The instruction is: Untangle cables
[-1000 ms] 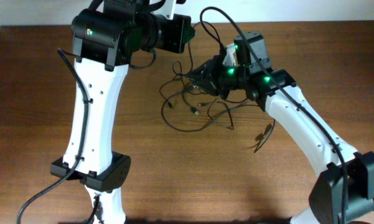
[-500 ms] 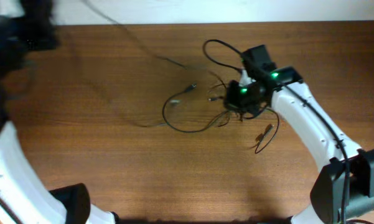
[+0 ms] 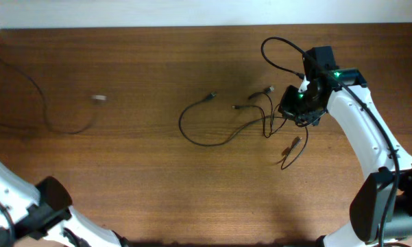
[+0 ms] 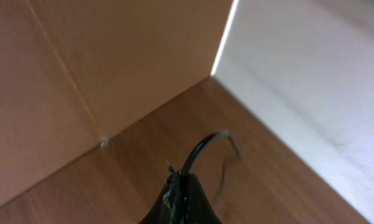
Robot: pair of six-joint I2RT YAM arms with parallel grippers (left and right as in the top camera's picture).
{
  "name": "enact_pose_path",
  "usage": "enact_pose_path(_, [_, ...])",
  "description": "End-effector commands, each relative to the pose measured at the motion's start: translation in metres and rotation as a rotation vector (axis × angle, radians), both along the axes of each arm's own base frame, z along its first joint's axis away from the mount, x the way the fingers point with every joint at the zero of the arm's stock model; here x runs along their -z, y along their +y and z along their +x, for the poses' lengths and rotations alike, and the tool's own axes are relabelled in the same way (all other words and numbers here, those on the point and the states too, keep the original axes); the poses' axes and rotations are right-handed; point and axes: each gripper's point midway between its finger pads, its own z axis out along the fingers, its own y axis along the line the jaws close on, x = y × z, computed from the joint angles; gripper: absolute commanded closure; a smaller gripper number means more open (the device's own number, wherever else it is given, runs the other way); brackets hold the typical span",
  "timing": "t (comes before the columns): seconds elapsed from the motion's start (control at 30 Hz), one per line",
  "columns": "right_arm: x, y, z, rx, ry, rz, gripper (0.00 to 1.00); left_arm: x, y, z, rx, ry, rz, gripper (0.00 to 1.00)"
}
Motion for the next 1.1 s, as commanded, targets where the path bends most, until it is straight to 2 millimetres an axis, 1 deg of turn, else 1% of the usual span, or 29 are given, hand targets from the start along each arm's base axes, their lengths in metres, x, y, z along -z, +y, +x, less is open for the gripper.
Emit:
enact_pose_path(0.0, [0.003,-0.004,-0.002,0.003,0.012,-0.019,0.96,0.031,0.028,0.007,-0.069,0.040,-0.054,1.00])
enact_pose_path(0.03, [0.003,-0.004,-0.003,0.004,0.015,-0.020,0.96,0.035,0.032,0.009,-0.072,0.042,-0.058,1.00])
enact_pose_path(0.13, [0.003,-0.004,-0.003,0.003,0.015,-0.018,0.96,0.038,0.026,0.013,-0.040,0.037,-0.081,1.00])
enact_pose_path(0.17, [0.003,-0.004,-0.003,0.003,0.016,-0.018,0.96,0.041,0.025,0.011,-0.041,0.051,-0.091,1.00])
enact_pose_path(0.2, [0.003,-0.004,-0.004,0.003,0.019,-0.019,0.96,0.053,0.022,0.007,-0.042,0.091,-0.124,0.83])
enact_pose_path(0.23, [0.003,-0.004,-0.004,0.003,0.018,-0.019,0.96,0.071,0.015,0.000,-0.056,0.149,-0.189,0.42])
enact_pose_path(0.27, [0.003,-0.004,-0.004,0.003,0.018,-0.019,0.96,0.084,0.012,-0.004,-0.071,0.181,-0.236,0.18])
enact_pose_path(0.3, [0.003,-0.004,-0.004,0.003,0.018,-0.019,0.96,0.100,0.008,-0.008,-0.092,0.225,-0.295,0.09])
enact_pose_path(0.33, [0.003,-0.004,-0.004,0.003,0.019,-0.019,0.96,0.116,0.007,-0.010,-0.098,0.271,-0.333,0.05])
enact_pose_path(0.37, [0.003,-0.004,-0.004,0.000,0.018,-0.019,0.96,0.124,0.007,-0.010,-0.100,0.294,-0.351,0.01])
enact_pose_path(0.4, [0.003,-0.004,-0.004,-0.014,0.015,-0.018,0.96,0.125,0.006,-0.010,-0.105,0.292,-0.357,0.00])
enact_pose_path(0.53, [0.003,-0.003,-0.005,-0.016,0.019,-0.017,0.96,0.110,0.003,-0.013,-0.118,0.244,-0.347,0.00])
enact_pose_path(0.57, [0.002,0.000,-0.005,-0.025,0.016,-0.001,0.96,0.104,-0.003,-0.010,-0.092,0.220,-0.354,0.00])
enact_pose_path(0.6, [0.000,0.007,-0.003,-0.078,-0.004,0.031,0.96,0.098,-0.012,-0.004,-0.028,0.198,-0.356,0.00])
enact_pose_path(0.63, [-0.006,0.020,-0.001,-0.157,-0.037,0.095,0.96,0.085,-0.037,0.012,0.144,0.165,-0.347,0.00])
enact_pose_path(0.67, [-0.013,0.030,-0.001,-0.213,-0.059,0.146,0.96,0.076,-0.056,0.020,0.250,0.142,-0.341,0.00])
enact_pose_path(0.7, [-0.025,0.042,-0.001,-0.286,-0.098,0.213,0.96,0.063,-0.086,0.030,0.388,0.115,-0.320,0.00])
enact_pose_path(0.73, [-0.039,0.052,-0.002,-0.335,-0.136,0.269,0.96,0.055,-0.109,0.036,0.477,0.107,-0.300,0.00])
enact_pose_path(0.77, [-0.051,0.058,-0.003,-0.357,-0.167,0.301,0.96,0.051,-0.128,0.041,0.548,0.111,-0.282,0.00])
enact_pose_path(0.8, [-0.067,0.061,-0.004,-0.367,-0.202,0.321,0.96,0.049,-0.148,0.045,0.613,0.122,-0.265,0.01])
enact_pose_path(0.83, [-0.086,0.064,-0.006,-0.388,-0.244,0.336,0.96,0.050,-0.173,0.051,0.689,0.142,-0.253,0.01])
enact_pose_path(0.87, [-0.106,0.068,-0.009,-0.421,-0.293,0.363,0.96,0.050,-0.194,0.055,0.755,0.153,-0.245,0.01])
enact_pose_path(0.9, [-0.134,0.074,-0.015,-0.457,-0.360,0.395,0.96,0.050,-0.231,0.061,0.891,0.166,-0.219,0.01])
enact_pose_path(0.93, [-0.151,0.076,-0.019,-0.476,-0.400,0.413,0.96,0.049,-0.254,0.063,0.988,0.172,-0.188,0.01])
enact_pose_path(1.0, [-0.189,0.080,-0.028,-0.507,-0.499,0.433,0.96,0.049,-0.300,0.063,1.155,0.187,-0.141,0.00])
enact_pose_path(1.03, [-0.213,0.080,-0.033,-0.522,-0.565,0.435,0.96,0.050,-0.327,0.060,1.238,0.201,-0.120,0.00])
enact_pose_path(1.07, [-0.226,0.080,-0.035,-0.524,-0.598,0.435,0.96,0.051,-0.341,0.058,1.272,0.207,-0.120,0.00])
